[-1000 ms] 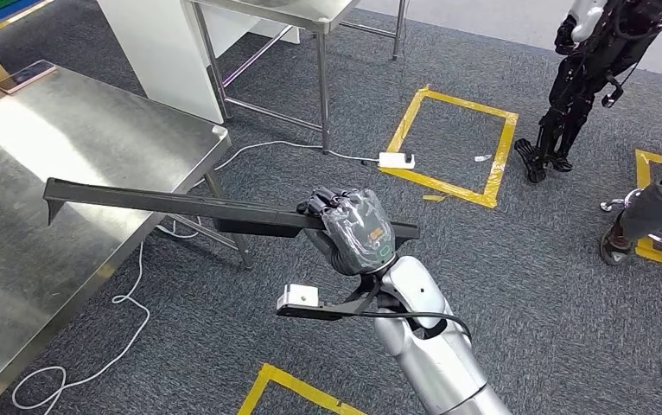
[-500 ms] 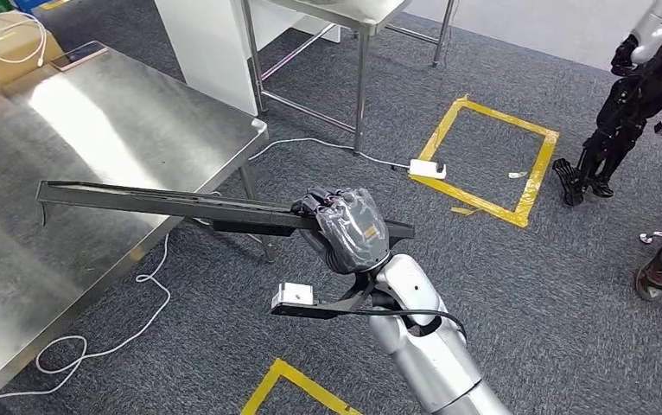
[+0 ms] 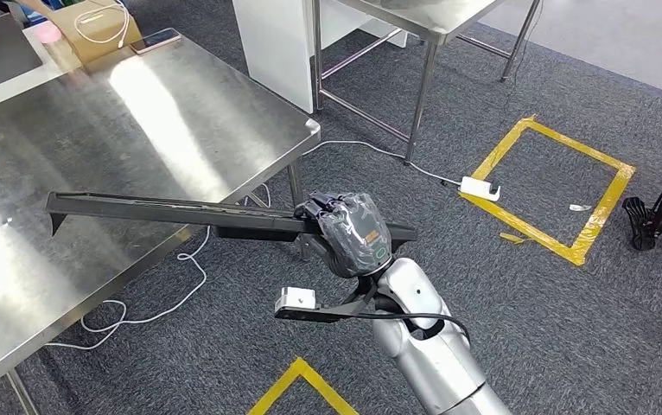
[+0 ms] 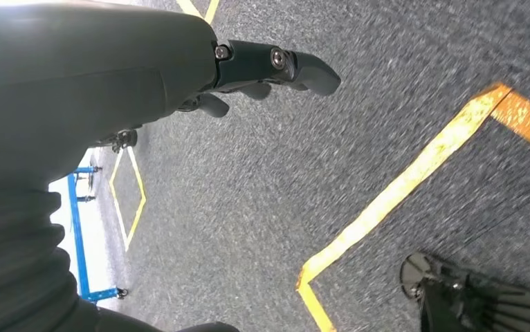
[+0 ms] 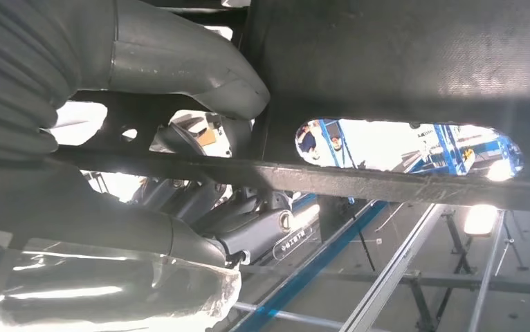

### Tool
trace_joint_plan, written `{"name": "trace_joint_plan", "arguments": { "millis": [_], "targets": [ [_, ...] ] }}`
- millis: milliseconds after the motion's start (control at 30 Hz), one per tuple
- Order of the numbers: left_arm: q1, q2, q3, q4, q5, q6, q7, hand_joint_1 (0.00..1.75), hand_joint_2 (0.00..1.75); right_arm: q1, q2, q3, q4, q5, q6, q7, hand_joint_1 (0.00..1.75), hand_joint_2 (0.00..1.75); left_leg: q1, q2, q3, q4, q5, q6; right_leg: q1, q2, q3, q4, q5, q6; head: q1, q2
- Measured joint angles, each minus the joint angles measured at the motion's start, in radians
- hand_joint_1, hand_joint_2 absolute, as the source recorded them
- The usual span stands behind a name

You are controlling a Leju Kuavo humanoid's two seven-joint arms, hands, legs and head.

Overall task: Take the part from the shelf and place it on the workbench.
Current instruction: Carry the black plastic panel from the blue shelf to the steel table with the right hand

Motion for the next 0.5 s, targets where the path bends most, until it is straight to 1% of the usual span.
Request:
{"name": "trace_joint_plan", "arguments": {
  "millis": [33,67,100,133,167,200,233,267,300,333,367,400,433,467,500],
  "targets": [
    [0.002,0.0,0.0,0.0,0.0,0.0,0.001,0.0,1.75,-0.002,0.002,0.0,0.0,0.0,0.0,0.001,1.75,1.75,0.001,0.018,-0.005,0.011,-0.008,-0.005,-0.001,-0.007,0.003,-0.002,0.001,-0.009,-0.002,0.0],
    [0.002,0.001,0.0,0.0,0.0,0.0,0.001,0.0,1.75,-0.004,0.005,0.0,-0.001,0.0,0.001,0.002,1.75,1.75,0.001,0.044,-0.016,0.038,-0.024,-0.009,-0.002,-0.015,0.006,-0.005,0.001,-0.017,-0.005,0.0],
    [0.002,0.001,0.0,0.0,0.0,0.0,0.002,0.0,1.75,-0.006,0.007,0.0,-0.002,0.0,0.001,0.002,1.75,1.75,0.002,0.073,-0.038,0.086,-0.05,-0.012,-0.001,-0.025,0.009,-0.006,0.0,-0.023,-0.008,0.0],
    [0.001,0.001,0.0,0.0,0.0,0.0,0.002,0.0,1.75,-0.007,0.008,0.0,-0.002,0.001,0.002,0.003,1.75,1.75,0.002,0.096,-0.069,0.15,-0.081,-0.015,0.002,-0.034,0.011,-0.006,-0.002,-0.028,-0.011,0.0],
    [0.0,0.001,0.0,0.0,0.0,0.0,0.002,0.0,1.75,-0.008,0.008,0.0,-0.002,0.001,0.002,0.003,1.75,1.75,0.003,0.106,-0.104,0.216,-0.107,-0.017,0.005,-0.045,0.012,-0.006,-0.004,-0.031,-0.012,0.0],
    [0.0,0.001,0.0,0.0,0.0,0.0,0.003,0.0,1.75,-0.008,0.008,0.0,-0.002,0.001,0.003,0.003,1.75,1.75,0.004,0.11,-0.131,0.266,-0.121,-0.019,0.007,-0.056,0.013,-0.006,-0.006,-0.033,-0.012,0.0],
    [0.0,0.001,0.0,0.0,0.0,0.0,0.003,0.0,1.75,-0.008,0.009,0.0,-0.002,0.002,0.004,0.003,1.75,1.75,0.004,0.112,-0.143,0.281,-0.117,-0.019,0.009,-0.066,0.014,-0.006,-0.008,-0.035,-0.012,0.0],
    [0.001,0.001,0.0,0.0,-0.001,0.0,0.004,0.0,1.75,-0.008,0.011,0.0,-0.002,0.002,0.004,0.004,1.75,1.75,0.004,0.115,-0.133,0.255,-0.093,-0.018,0.01,-0.076,0.015,-0.006,-0.01,-0.035,-0.012,0.0],
    [0.001,0.001,0.001,0.0,-0.002,0.0,0.004,0.0,1.75,-0.008,0.013,0.0,-0.002,0.002,0.004,0.006,1.75,1.75,0.003,0.124,-0.104,0.196,-0.057,-0.015,0.011,-0.085,0.018,-0.006,-0.012,-0.036,-0.012,0.0],
    [0.001,0.001,0.001,0.0,-0.004,0.0,0.003,0.0,1.75,-0.008,0.015,0.0,-0.002,0.004,0.004,0.008,1.75,1.75,0.0,0.144,-0.067,0.125,-0.028,-0.011,0.013,-0.093,0.022,-0.006,-0.015,-0.034,-0.012,0.0],
    [0.0,0.001,0.001,0.0,-0.006,0.0,0.002,0.0,1.75,-0.008,0.015,0.0,-0.003,0.005,0.004,0.01,1.75,1.75,-0.005,0.161,-0.036,0.065,-0.007,-0.006,0.017,-0.1,0.024,-0.006,-0.019,-0.031,-0.012,0.0],
    [-0.001,0.001,0.001,0.0,-0.008,0.0,0.001,0.0,1.75,-0.008,0.015,0.0,-0.004,0.007,0.004,0.012,1.75,1.75,-0.01,0.173,-0.017,0.029,0.002,-0.001,0.021,-0.108,0.026,-0.006,-0.022,-0.027,-0.011,0.0],
    [-0.002,0.0,0.0,0.0,-0.011,0.0,-0.001,0.0,1.75,-0.007,0.015,0.0,-0.006,0.01,0.004,0.013,1.75,1.75,-0.015,0.177,-0.011,0.014,0.0,0.003,0.024,-0.116,0.027,-0.007,-0.024,-0.023,-0.011,0.0],
    [-0.003,0.0,0.0,0.0,-0.013,0.0,-0.002,0.0,1.75,-0.006,0.014,0.0,-0.008,0.012,0.004,0.013,1.75,1.75,-0.017,0.167,-0.013,0.012,0.0,0.008,0.026,-0.124,0.029,-0.009,-0.025,-0.018,-0.011,0.0],
    [-0.002,-0.001,0.0,0.0,-0.015,0.0,-0.003,0.0,1.75,-0.005,0.014,0.0,-0.011,0.014,0.003,0.013,1.75,1.75,-0.016,0.156,-0.011,0.007,0.002,0.014,0.028,-0.131,0.03,-0.01,-0.028,-0.013,-0.01,0.0]
  ]
}}
